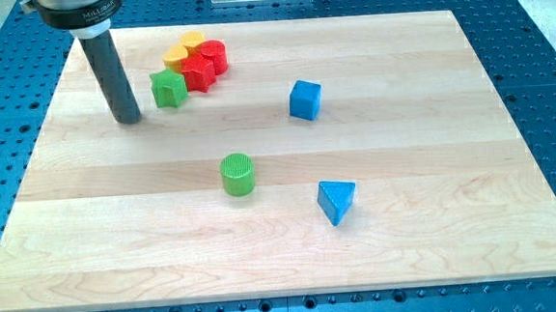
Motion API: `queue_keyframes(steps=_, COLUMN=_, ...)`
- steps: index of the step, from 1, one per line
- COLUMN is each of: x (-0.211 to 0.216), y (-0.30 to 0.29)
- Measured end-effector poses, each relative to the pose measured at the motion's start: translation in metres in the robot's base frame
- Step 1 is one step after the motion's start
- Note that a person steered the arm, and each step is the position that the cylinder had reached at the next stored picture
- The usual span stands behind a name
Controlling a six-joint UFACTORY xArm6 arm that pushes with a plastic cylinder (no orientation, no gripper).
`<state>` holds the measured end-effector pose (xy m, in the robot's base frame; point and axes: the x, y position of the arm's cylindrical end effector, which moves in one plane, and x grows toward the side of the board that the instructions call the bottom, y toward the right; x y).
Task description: Move the green star into the group of blocks
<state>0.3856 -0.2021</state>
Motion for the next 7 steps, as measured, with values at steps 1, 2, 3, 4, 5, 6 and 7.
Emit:
queue_keyframes(steps=1, x=0.038, y=0.022)
queue_keyframes(steps=2, x=0.03, y=0.061)
queue_keyframes(steps=3, x=-0.004, y=0.061)
queue_keyframes(steps=4, x=-0.027, y=0.061)
queue_keyframes(steps=5, x=-0.041, y=0.06)
queue_keyframes(steps=6, x=-0.025, y=0.035)
queue_keyframes(steps=7, x=-0.002, y=0.086)
